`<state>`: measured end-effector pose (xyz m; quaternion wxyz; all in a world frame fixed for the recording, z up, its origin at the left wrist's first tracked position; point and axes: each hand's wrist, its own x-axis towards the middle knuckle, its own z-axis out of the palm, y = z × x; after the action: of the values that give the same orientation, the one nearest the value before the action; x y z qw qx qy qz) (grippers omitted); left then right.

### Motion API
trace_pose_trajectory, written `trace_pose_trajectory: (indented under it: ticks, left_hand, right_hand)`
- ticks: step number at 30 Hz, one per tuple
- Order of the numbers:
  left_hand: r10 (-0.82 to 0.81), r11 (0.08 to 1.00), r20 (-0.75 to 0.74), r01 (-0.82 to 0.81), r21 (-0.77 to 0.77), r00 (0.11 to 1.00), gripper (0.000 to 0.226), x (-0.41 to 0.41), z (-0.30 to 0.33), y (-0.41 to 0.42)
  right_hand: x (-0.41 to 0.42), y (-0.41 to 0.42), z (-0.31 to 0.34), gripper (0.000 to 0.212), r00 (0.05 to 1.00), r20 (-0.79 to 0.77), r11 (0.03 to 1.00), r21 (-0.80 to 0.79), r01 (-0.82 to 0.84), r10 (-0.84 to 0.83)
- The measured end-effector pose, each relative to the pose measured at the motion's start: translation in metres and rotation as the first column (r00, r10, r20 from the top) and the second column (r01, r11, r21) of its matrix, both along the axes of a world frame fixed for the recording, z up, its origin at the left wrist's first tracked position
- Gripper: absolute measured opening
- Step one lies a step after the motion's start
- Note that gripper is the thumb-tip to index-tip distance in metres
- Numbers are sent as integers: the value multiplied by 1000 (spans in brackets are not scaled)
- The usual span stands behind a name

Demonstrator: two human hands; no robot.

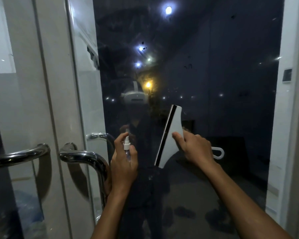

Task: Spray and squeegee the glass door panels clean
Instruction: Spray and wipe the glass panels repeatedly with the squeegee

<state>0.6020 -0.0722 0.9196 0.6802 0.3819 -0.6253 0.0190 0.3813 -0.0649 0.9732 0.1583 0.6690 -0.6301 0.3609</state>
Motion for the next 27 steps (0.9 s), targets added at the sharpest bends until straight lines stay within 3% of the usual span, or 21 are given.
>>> trace_pose_trajectory:
  ticks: [3,8,13,15,17,21,27]
  left_hand:
    - [-20,1000,-6,20,-1,1000,35,-4,6,-4]
    - [-33,999,-26,33,-22,999,35,-4,14,-10]
    - [-43,999,-79,42,-12,996,36,-1,7,-9]
    - [-45,999,-100,44,-13,994,35,2,2,-9]
    - [-62,998,-113,60,-17,992,34,4,0,-8]
    - [-58,998,-118,59,0,991,33,4,-2,-7]
    - [-69,998,-118,70,8,991,34,5,-3,-6]
  right_hand:
    - [-4,-5,17,58,998,69,999,-36,0,2]
    - [-15,-15,27,57,907,415,997,-4,-81,75]
    - [5,-11,-60,61,631,771,995,-36,-92,86]
    - [21,-5,-64,58,500,861,993,-44,-109,93]
    - [32,-6,-42,57,385,913,985,-85,-149,137]
    - [45,-8,10,54,310,925,966,-160,-204,219]
    - [64,-5,-44,54,228,948,960,-170,-223,221]
